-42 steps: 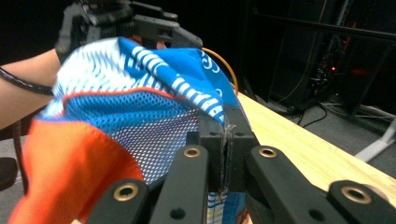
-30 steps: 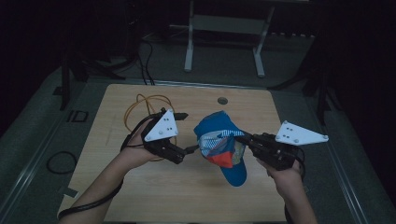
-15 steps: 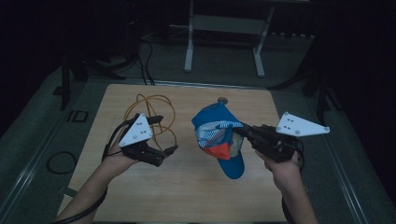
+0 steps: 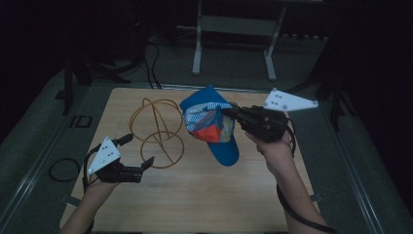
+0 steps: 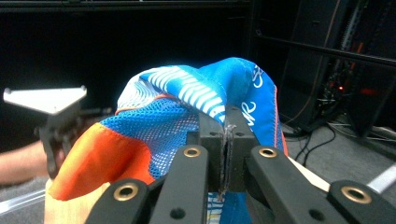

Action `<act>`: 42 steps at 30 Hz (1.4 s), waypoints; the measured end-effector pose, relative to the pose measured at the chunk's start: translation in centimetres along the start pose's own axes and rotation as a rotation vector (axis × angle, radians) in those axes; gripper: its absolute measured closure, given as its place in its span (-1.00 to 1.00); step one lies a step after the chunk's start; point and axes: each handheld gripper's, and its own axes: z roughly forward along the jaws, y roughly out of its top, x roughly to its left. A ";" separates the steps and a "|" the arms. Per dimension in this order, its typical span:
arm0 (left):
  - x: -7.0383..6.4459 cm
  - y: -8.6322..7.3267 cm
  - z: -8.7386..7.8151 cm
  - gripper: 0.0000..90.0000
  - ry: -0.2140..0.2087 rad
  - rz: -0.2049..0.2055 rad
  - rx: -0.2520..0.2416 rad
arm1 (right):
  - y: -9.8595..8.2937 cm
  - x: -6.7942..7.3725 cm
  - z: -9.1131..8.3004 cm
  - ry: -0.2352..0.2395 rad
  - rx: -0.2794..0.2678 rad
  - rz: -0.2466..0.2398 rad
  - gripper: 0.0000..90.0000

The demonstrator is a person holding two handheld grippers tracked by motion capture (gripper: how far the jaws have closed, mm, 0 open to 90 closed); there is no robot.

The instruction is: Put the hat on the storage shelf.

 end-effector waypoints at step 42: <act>2.0 -9.6 -1.9 -0.92 0.183 -0.155 0.038 | 1.4 2.8 22.4 0.168 0.247 0.055 0.96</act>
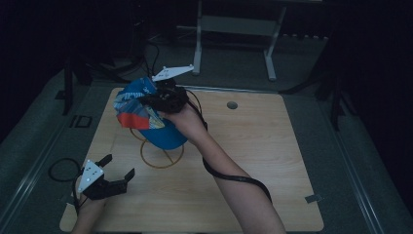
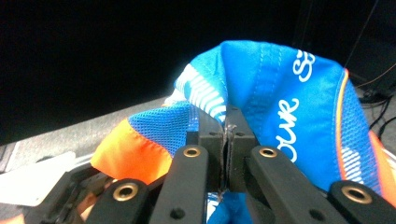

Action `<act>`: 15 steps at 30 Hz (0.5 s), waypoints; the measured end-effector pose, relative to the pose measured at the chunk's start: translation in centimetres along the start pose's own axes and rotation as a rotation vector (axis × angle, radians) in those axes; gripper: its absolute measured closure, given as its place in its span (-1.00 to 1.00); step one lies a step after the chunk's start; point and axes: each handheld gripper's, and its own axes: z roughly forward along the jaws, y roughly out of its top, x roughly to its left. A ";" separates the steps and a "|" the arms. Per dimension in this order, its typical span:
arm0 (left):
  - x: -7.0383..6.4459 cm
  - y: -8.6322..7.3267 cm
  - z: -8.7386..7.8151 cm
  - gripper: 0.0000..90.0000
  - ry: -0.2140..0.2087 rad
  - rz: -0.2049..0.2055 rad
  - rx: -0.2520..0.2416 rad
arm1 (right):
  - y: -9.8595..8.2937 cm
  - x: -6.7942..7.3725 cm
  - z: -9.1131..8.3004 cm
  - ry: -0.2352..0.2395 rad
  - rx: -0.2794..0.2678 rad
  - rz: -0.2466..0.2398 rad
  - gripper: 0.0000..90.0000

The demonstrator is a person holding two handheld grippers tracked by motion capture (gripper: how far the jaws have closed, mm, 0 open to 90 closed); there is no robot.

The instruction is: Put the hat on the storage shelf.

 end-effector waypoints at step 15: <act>0.2 -0.3 0.2 -0.92 -0.007 -0.015 0.011 | -1.9 0.7 1.0 -0.001 0.057 -0.015 0.88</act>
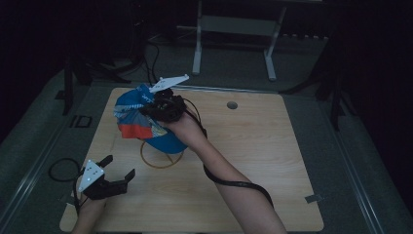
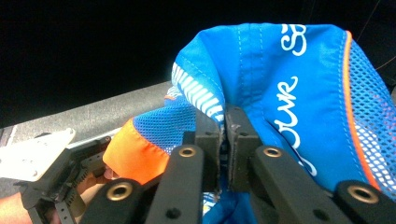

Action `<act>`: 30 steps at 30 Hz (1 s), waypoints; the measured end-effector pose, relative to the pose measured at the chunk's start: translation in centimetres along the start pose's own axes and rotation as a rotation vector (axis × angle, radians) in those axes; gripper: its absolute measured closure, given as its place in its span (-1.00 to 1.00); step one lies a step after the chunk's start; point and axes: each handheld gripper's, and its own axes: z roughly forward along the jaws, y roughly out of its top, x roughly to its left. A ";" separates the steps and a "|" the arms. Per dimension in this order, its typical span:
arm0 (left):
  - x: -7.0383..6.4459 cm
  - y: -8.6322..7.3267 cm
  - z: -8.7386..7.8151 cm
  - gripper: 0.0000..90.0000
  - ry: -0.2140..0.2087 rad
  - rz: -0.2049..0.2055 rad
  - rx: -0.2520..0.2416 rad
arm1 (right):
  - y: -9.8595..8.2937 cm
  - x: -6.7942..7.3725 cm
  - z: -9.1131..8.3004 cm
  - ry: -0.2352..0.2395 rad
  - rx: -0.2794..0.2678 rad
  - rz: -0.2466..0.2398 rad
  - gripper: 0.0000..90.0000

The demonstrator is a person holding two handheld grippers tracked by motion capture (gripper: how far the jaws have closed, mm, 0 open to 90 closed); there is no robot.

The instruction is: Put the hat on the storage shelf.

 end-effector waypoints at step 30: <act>0.1 -0.3 0.3 -0.92 -0.008 -0.016 0.002 | -0.2 -0.1 -2.8 0.005 -0.041 0.005 -0.11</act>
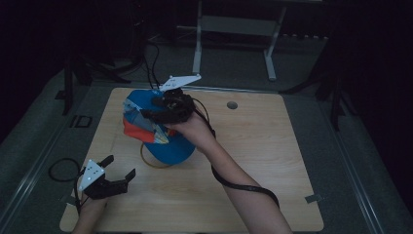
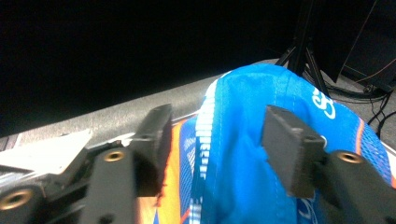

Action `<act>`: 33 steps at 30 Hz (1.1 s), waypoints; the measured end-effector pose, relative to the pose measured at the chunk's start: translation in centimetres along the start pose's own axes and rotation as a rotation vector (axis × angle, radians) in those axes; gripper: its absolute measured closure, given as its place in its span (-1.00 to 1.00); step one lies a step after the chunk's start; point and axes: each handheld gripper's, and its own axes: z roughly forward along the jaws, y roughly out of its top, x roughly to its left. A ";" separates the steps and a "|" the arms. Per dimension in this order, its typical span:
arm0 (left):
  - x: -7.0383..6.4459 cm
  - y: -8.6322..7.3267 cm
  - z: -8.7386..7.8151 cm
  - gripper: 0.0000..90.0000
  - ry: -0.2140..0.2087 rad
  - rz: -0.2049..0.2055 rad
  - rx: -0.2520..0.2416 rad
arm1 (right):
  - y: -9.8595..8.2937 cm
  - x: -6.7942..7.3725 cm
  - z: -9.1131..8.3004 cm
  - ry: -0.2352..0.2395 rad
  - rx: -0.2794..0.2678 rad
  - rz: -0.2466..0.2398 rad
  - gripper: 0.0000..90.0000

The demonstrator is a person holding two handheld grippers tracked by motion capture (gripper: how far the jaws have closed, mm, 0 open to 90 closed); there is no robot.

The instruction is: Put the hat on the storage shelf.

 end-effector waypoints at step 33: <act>0.0 -0.4 0.3 -0.92 0.000 -0.003 0.011 | -7.2 -0.5 -5.6 -0.018 -0.045 -0.086 -0.69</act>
